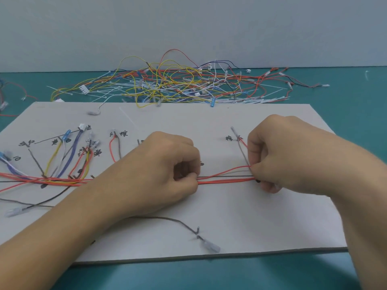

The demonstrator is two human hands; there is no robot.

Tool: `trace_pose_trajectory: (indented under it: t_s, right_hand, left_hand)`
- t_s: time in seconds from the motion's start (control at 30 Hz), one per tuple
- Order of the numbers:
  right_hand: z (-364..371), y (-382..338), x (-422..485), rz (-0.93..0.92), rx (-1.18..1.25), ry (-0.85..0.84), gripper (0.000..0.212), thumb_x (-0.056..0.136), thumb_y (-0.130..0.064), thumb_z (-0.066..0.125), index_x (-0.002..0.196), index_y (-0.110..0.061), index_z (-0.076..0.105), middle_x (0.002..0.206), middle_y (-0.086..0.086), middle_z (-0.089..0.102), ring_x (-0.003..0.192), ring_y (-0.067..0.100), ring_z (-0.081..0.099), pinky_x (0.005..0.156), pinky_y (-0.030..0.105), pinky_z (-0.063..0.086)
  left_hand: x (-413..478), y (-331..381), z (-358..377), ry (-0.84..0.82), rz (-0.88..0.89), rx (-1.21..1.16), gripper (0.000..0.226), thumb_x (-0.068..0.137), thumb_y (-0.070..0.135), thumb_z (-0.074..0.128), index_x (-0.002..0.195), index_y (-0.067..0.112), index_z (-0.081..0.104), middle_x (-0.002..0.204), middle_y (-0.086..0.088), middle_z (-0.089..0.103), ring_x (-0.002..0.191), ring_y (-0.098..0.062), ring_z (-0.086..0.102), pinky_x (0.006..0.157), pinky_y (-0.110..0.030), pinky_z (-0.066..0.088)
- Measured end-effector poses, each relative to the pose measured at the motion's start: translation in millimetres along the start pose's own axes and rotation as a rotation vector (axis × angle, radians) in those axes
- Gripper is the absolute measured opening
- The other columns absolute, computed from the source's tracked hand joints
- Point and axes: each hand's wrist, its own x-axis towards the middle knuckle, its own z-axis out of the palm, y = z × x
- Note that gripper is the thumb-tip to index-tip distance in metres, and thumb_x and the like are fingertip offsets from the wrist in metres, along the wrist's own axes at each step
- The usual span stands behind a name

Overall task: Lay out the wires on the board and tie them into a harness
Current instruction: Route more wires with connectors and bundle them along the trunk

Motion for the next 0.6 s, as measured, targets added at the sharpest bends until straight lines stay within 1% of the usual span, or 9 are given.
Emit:
trace_pose_trajectory:
  t_s: [0.1, 0.17, 0.23, 0.27, 0.33, 0.4, 0.47, 0.53, 0.6]
  right_hand:
    - [11.1, -18.7, 2.1, -0.077, 0.026, 0.123, 0.009, 0.072, -0.008, 0.058, 0.072, -0.016, 0.062, 0.071, 0.005, 0.068, 0.064, 0.024, 0.068, 0.055, 0.031, 0.057]
    - [21.0, -31.2, 6.4, -0.121, 0.033, 0.151, 0.01, 0.075, -0.008, 0.058, 0.077, -0.016, 0.062, 0.08, 0.008, 0.065, 0.07, 0.026, 0.065, 0.054, 0.027, 0.052]
    - [30.2, -40.0, 12.3, -0.18, 0.007, 0.177, 0.01, 0.079, -0.008, 0.058, 0.083, -0.017, 0.062, 0.086, 0.008, 0.062, 0.08, 0.027, 0.062, 0.061, 0.031, 0.051]
    - [32.7, -42.5, 15.5, -0.212, -0.005, 0.186, 0.011, 0.08, -0.008, 0.057, 0.084, -0.017, 0.062, 0.086, 0.007, 0.062, 0.083, 0.026, 0.06, 0.064, 0.032, 0.052]
    - [32.2, -40.3, 21.6, -0.248, 0.024, 0.175, 0.011, 0.081, -0.008, 0.061, 0.079, -0.018, 0.064, 0.079, 0.003, 0.065, 0.076, 0.02, 0.063, 0.059, 0.029, 0.051]
    - [27.4, -30.1, 25.2, -0.247, 0.123, 0.126, 0.013, 0.082, -0.013, 0.072, 0.072, -0.02, 0.068, 0.064, -0.003, 0.067, 0.057, 0.007, 0.063, 0.048, 0.022, 0.05]
    - [22.4, -17.1, 26.0, -0.24, 0.205, 0.066, 0.016, 0.084, -0.016, 0.077, 0.071, -0.022, 0.07, 0.061, -0.007, 0.07, 0.049, 0.005, 0.064, 0.047, 0.02, 0.053]
    - [17.9, -4.4, 26.9, -0.236, 0.236, 0.028, 0.016, 0.086, -0.013, 0.076, 0.073, -0.021, 0.071, 0.062, -0.004, 0.071, 0.049, 0.009, 0.066, 0.053, 0.03, 0.06]
    - [13.1, 3.9, 28.3, -0.236, 0.244, 0.018, 0.014, 0.085, -0.013, 0.077, 0.076, -0.022, 0.073, 0.064, -0.001, 0.072, 0.052, 0.014, 0.068, 0.058, 0.04, 0.063]
  left_hand:
    - [-10.3, -12.7, -16.3, -0.012, -0.069, 0.03, 0.007, 0.072, 0.019, 0.066, 0.069, 0.024, 0.071, 0.067, 0.008, 0.063, 0.064, -0.012, 0.061, 0.058, -0.02, 0.045]
    - [-17.2, -23.0, -28.6, -0.022, -0.135, 0.051, 0.007, 0.07, 0.024, 0.067, 0.069, 0.028, 0.073, 0.065, 0.011, 0.066, 0.062, -0.008, 0.063, 0.054, -0.013, 0.042]
    - [-23.0, -32.5, -38.8, -0.043, -0.183, 0.065, 0.008, 0.069, 0.027, 0.067, 0.07, 0.031, 0.074, 0.066, 0.015, 0.067, 0.062, -0.005, 0.063, 0.052, -0.008, 0.039]
    - [-25.4, -36.3, -42.8, -0.058, -0.206, 0.068, 0.008, 0.07, 0.03, 0.067, 0.071, 0.034, 0.074, 0.068, 0.017, 0.068, 0.063, -0.005, 0.064, 0.052, -0.009, 0.04]
    - [-28.3, -41.8, -48.1, -0.083, -0.241, 0.063, 0.009, 0.071, 0.036, 0.067, 0.074, 0.039, 0.075, 0.072, 0.02, 0.07, 0.069, -0.007, 0.066, 0.056, -0.012, 0.045]
    - [-29.4, -44.1, -49.9, -0.097, -0.263, 0.047, 0.011, 0.071, 0.042, 0.067, 0.079, 0.044, 0.074, 0.074, 0.02, 0.071, 0.071, -0.009, 0.067, 0.057, -0.017, 0.049]
    - [-30.0, -45.5, -50.6, -0.11, -0.27, 0.029, 0.013, 0.071, 0.046, 0.067, 0.082, 0.046, 0.074, 0.074, 0.017, 0.072, 0.071, -0.01, 0.067, 0.06, -0.029, 0.055]
    - [-30.3, -45.7, -51.3, -0.121, -0.264, 0.017, 0.013, 0.071, 0.048, 0.067, 0.082, 0.047, 0.075, 0.074, 0.016, 0.072, 0.071, -0.01, 0.068, 0.062, -0.03, 0.055]
    - [-30.4, -46.2, -51.2, -0.126, -0.262, 0.008, 0.013, 0.072, 0.048, 0.067, 0.082, 0.047, 0.075, 0.076, 0.016, 0.073, 0.072, -0.01, 0.067, 0.062, -0.03, 0.055]
